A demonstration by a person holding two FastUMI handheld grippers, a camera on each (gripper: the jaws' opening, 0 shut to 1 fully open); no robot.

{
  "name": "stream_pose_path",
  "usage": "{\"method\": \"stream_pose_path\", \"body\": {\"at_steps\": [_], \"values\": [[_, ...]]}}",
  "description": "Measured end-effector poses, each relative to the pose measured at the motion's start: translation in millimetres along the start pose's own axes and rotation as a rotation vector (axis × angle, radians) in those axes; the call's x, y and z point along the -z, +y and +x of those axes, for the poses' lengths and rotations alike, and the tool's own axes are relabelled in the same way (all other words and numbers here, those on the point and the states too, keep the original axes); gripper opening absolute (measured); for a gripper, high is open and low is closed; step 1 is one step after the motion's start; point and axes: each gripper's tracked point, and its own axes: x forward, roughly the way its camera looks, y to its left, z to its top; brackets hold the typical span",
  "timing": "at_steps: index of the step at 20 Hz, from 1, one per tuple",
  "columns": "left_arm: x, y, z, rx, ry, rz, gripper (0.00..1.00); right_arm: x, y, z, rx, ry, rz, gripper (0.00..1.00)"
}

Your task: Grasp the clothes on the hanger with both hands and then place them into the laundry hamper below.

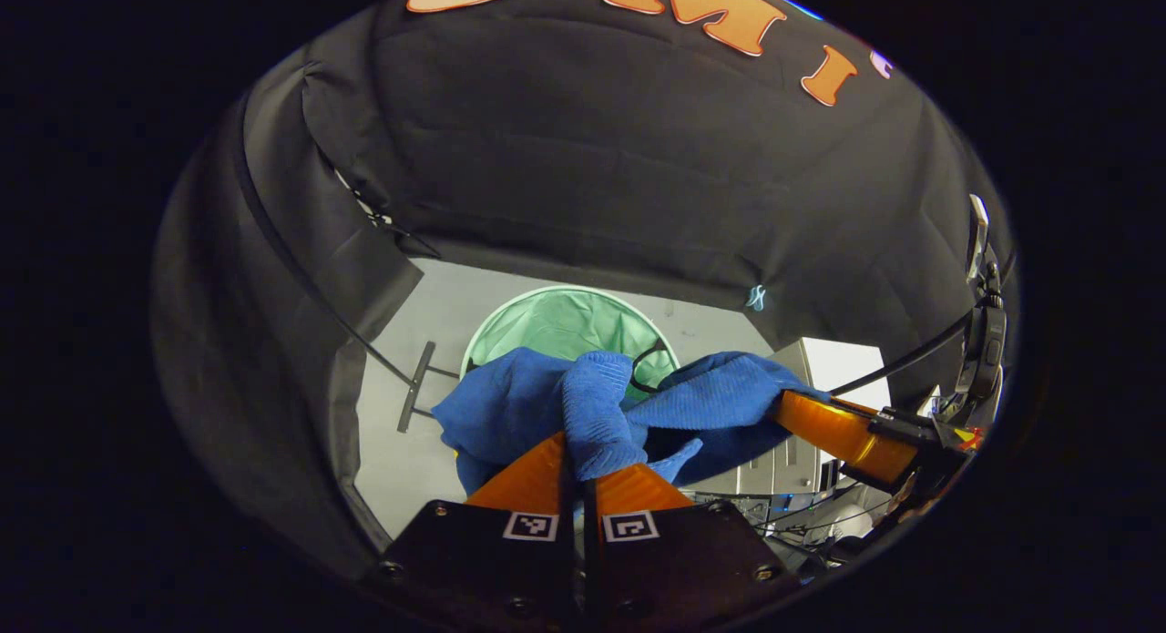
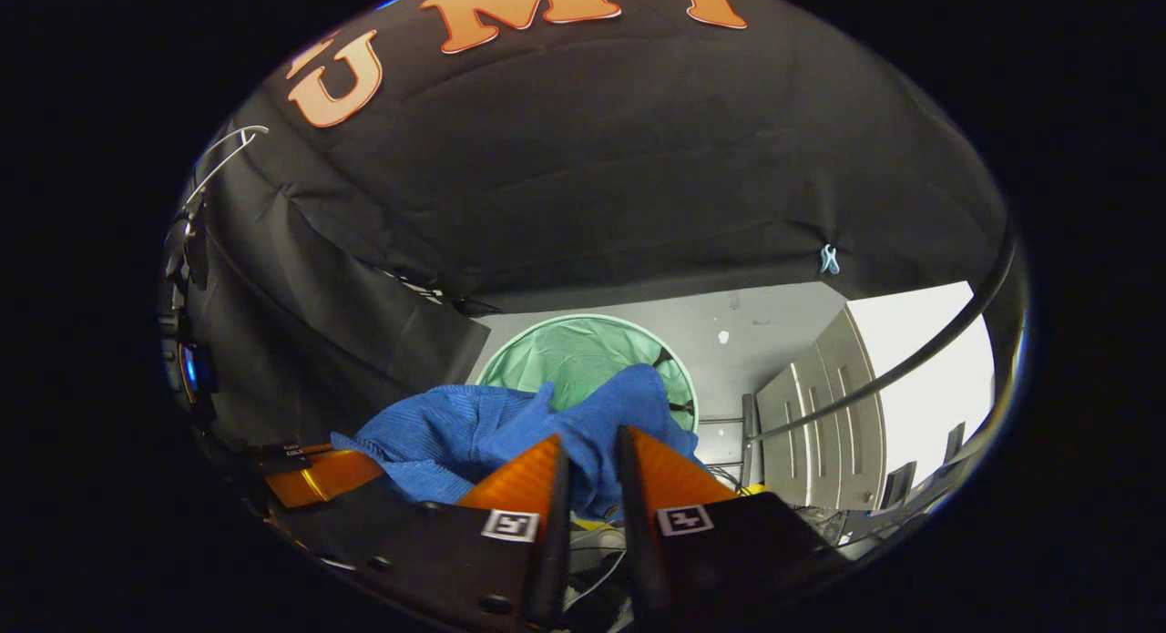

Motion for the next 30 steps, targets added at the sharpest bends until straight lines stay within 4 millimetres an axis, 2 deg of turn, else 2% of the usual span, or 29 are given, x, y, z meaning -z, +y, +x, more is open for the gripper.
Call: {"method": "stream_pose_path", "body": {"at_steps": [1,3,4,5,6,7,8,9,10,11,12,13,14,15,19,21,23,30], "values": [[-3.0,4.6,1.4,-0.023,-0.001,-0.004,0.13,-2.4,0.9,-0.6,-0.004,-0.001,0.005,0.39],[-4.6,12.5,2.7,-0.06,-0.004,-0.009,0.53,-1.5,-2.1,-2.0,-0.002,-0.006,0.006,0.46],[-3.7,13.9,2.3,-0.065,-0.005,-0.016,0.73,-1.3,-3.6,-2.0,0.0,-0.006,0.004,0.61],[-5.0,14.0,-0.4,-0.068,-0.009,-0.026,0.92,0.1,-4.6,-3.2,0.001,-0.003,0.002,0.66],[-9.5,16.1,0.6,-0.068,-0.012,-0.034,0.94,1.7,-6.1,-4.2,0.003,-0.001,0.002,0.7],[-10.8,16.2,-2.3,-0.068,-0.011,-0.039,0.89,1.6,-6.9,-5.5,0.005,-0.001,0.003,0.78],[-7.7,16.5,-0.9,-0.07,-0.008,-0.042,0.89,2.1,-8.4,-6.2,0.009,-0.002,0.005,0.79],[-6.5,17.0,-1.0,-0.075,-0.003,-0.041,0.9,1.6,-9.0,-8.1,0.007,-0.002,0.009,0.7],[-5.1,16.8,0.1,-0.08,0.0,-0.038,0.9,2.0,-11.8,-9.6,0.011,-0.003,0.011,0.92],[-5.2,17.2,0.0,-0.085,0.0,-0.036,0.91,0.7,-14.0,-11.9,0.012,-0.008,0.013,0.82],[-3.7,19.0,-0.7,-0.088,-0.002,-0.032,0.92,0.2,-17.0,-13.0,0.017,-0.012,0.017,0.93],[-3.5,20.7,-1.5,-0.095,-0.006,-0.026,0.93,-0.4,-19.4,-14.8,0.02,-0.015,0.023,0.85],[-3.2,20.5,-1.9,-0.098,-0.014,-0.019,0.94,-1.5,-21.2,-16.4,0.021,-0.018,0.027,0.98],[-5.2,21.0,-3.0,-0.104,-0.026,-0.013,0.97,-2.6,-21.5,-19.5,0.021,-0.023,0.031,0.99],[-13.6,28.8,-11.1,-0.143,-0.066,0.005,0.97,-9.6,-28.2,-33.3,0.027,-0.058,0.035,0.99],[-21.5,31.0,-16.5,-0.169,-0.113,-0.003,0.97,-14.5,-27.4,-46.4,0.021,-0.088,0.047,0.99],[-26.0,25.2,-21.7,-0.161,-0.146,-0.008,0.97,-22.1,-28.5,-60.5,0.02,-0.126,0.042,1.0],[-32.0,11.9,-62.8,-0.128,-0.199,0.003,0.98,-37.4,-34.9,-95.5,0.028,-0.206,0.012,0.99]]}}
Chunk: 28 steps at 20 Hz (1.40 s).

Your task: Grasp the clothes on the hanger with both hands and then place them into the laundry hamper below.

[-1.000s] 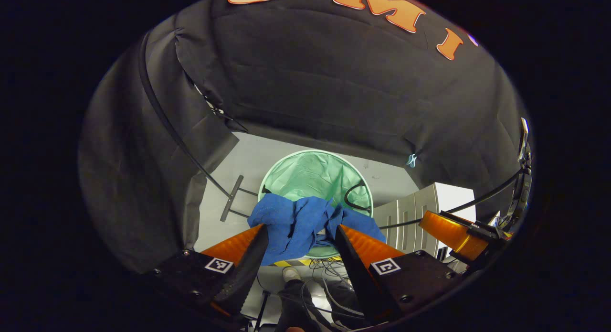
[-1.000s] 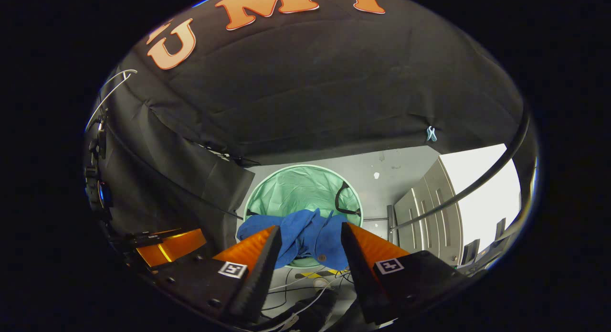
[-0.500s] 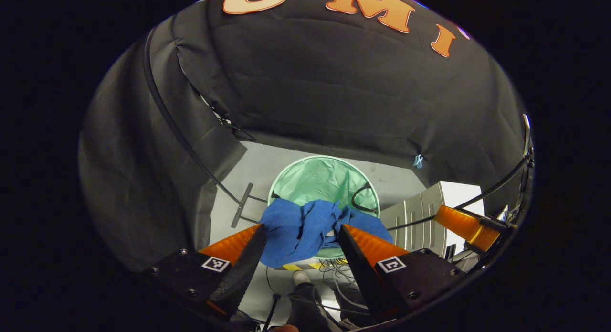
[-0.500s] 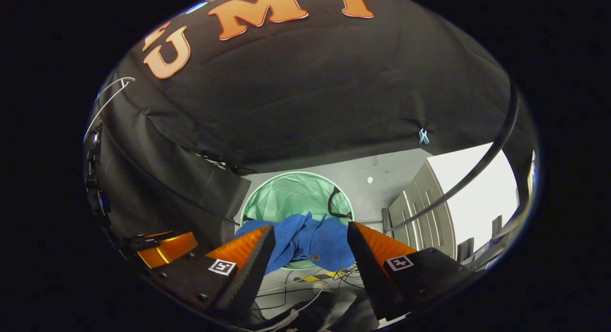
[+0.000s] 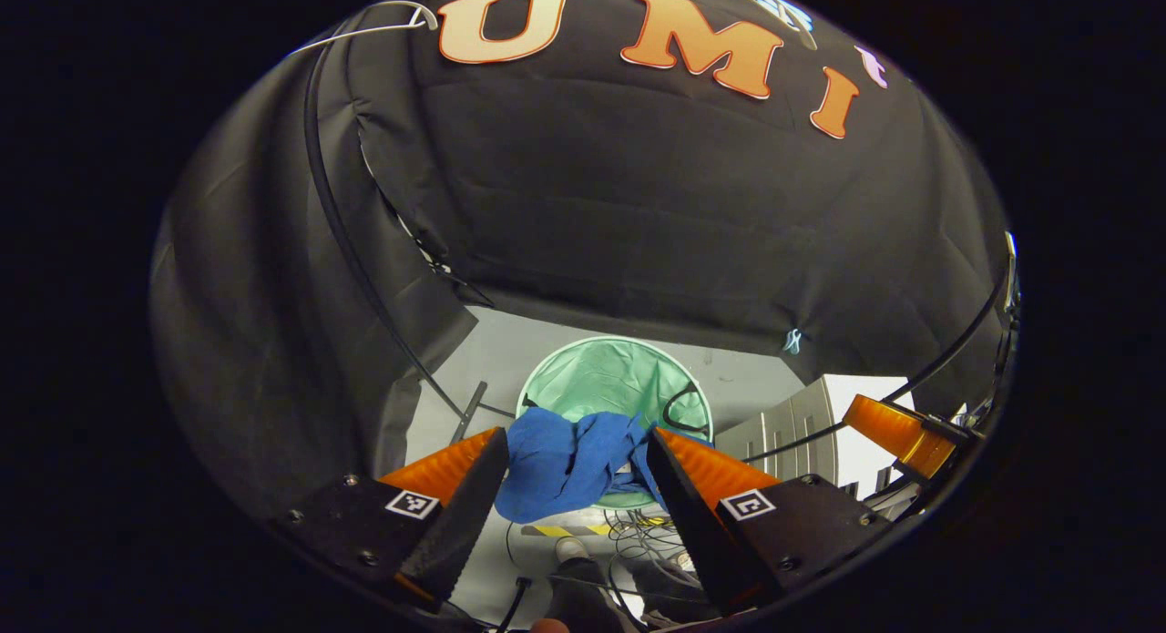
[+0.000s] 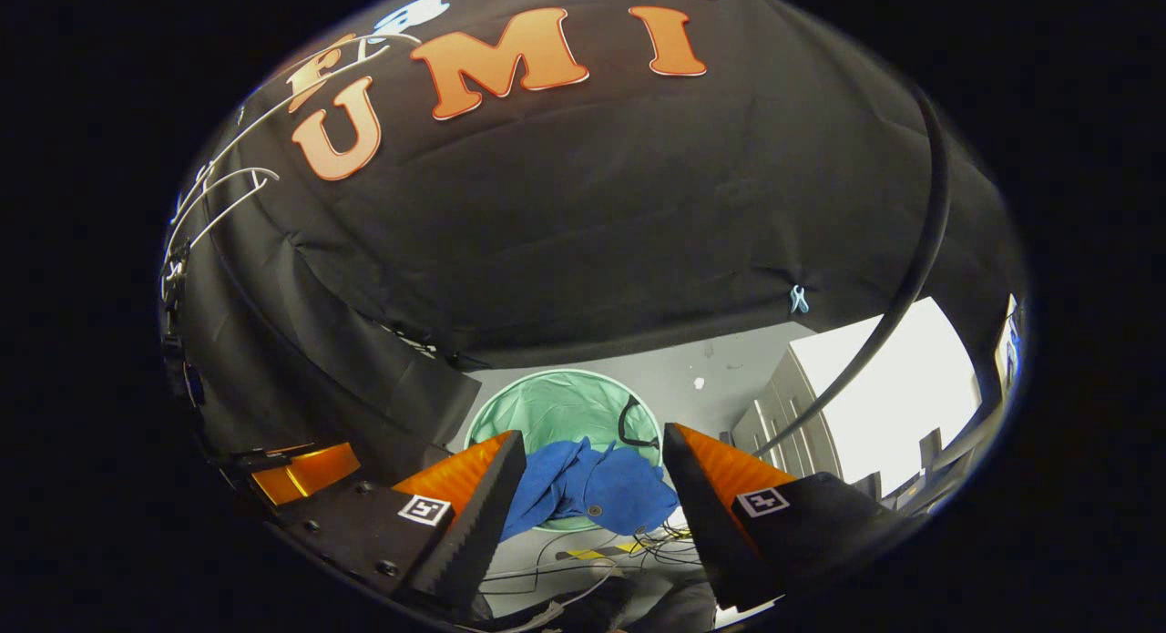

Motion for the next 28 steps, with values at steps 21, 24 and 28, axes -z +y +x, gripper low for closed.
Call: {"method": "stream_pose_path", "body": {"at_steps": [21,24,28], "values": [[-125.8,-49.1,-124.1,0.09,-0.372,0.073,0.97,-143.7,16.7,-121.9,-0.034,-0.398,-0.075,0.98],[-149.9,-57.5,-153.7,0.109,-0.464,0.082,0.97,-164.6,16.6,-151.8,-0.042,-0.486,-0.105,0.98],[-183.9,-62.5,-181.2,0.115,-0.625,0.076,0.97,-193.5,20.6,-187.3,-0.05,-0.587,-0.127,0.98]]}}
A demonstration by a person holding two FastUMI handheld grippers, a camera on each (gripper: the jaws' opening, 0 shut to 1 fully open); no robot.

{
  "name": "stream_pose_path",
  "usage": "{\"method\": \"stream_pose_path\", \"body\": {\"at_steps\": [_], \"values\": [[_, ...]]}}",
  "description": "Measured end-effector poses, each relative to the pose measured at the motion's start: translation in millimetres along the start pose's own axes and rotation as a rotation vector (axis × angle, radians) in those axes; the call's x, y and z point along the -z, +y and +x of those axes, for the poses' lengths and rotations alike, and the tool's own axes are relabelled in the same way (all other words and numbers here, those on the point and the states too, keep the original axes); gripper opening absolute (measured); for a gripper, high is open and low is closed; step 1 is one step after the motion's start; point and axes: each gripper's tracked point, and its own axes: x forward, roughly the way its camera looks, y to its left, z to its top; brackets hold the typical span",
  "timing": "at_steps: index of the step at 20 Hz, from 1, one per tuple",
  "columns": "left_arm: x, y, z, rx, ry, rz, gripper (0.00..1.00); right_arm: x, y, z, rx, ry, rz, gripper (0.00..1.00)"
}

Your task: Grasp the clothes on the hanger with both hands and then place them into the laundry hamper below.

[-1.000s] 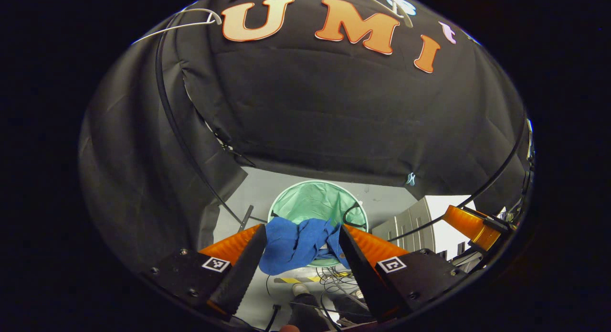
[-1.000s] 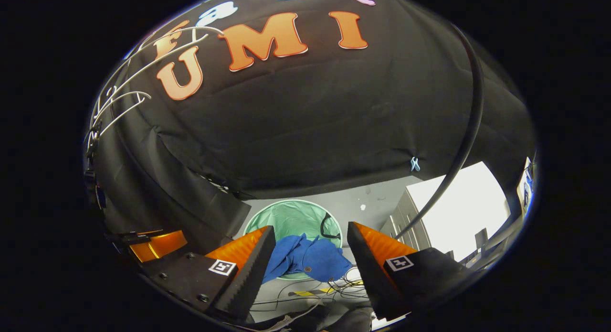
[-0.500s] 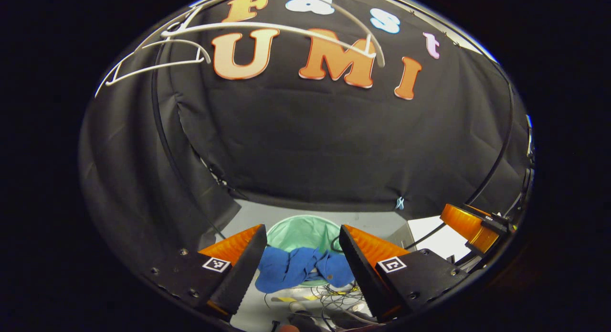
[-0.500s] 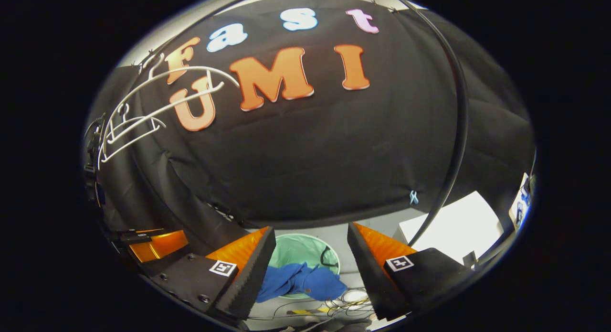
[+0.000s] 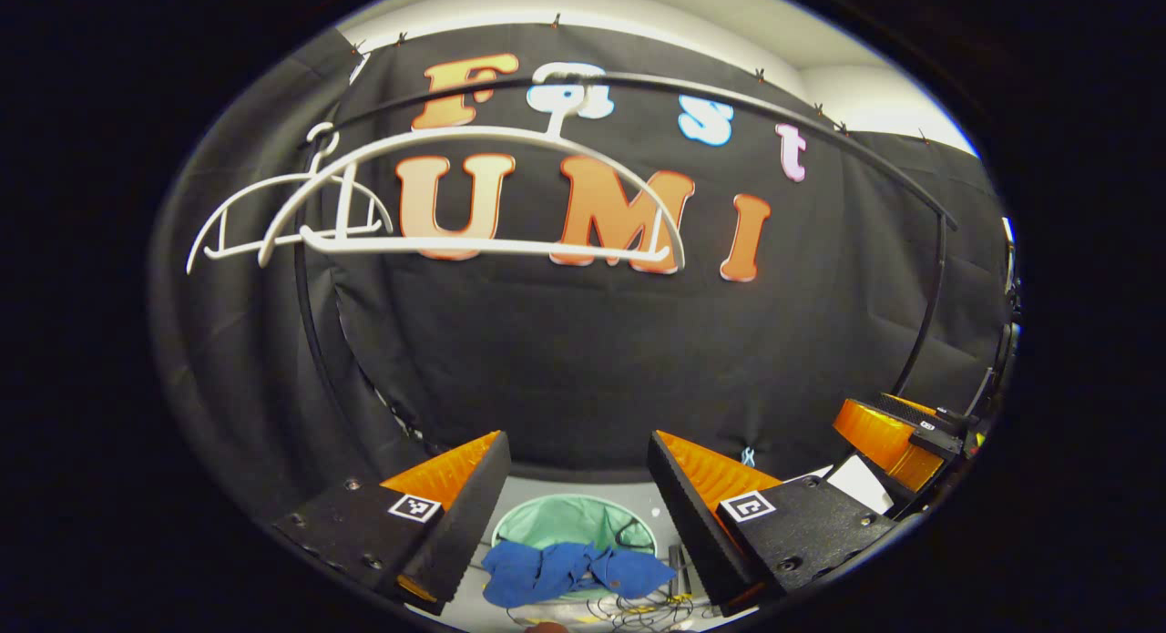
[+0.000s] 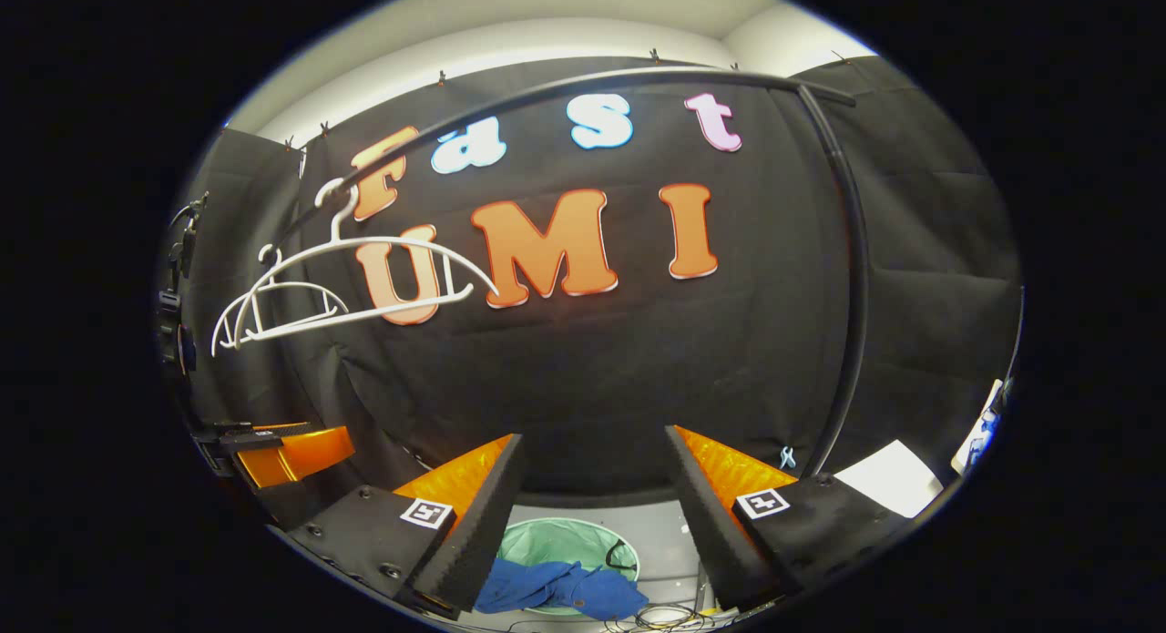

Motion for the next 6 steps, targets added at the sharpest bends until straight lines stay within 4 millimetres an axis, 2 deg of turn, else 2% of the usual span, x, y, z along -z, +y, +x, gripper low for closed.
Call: {"method": "stream_pose_path", "body": {"at_steps": [1,3,6], "values": [[-9.6,-1.2,0.2,-0.002,-0.035,0.002,0.96,-9.5,0.5,-2.1,0.002,-0.024,-0.012,0.89],[-29.8,-1.1,-1.7,-0.012,-0.096,0.004,0.97,-23.8,1.9,-12.9,0.006,-0.067,-0.032,0.89],[-43.6,-1.5,-10.9,-0.028,-0.16,0.015,0.94,-34.7,-4.5,-21.3,0.01,-0.104,-0.04,0.88]]}}
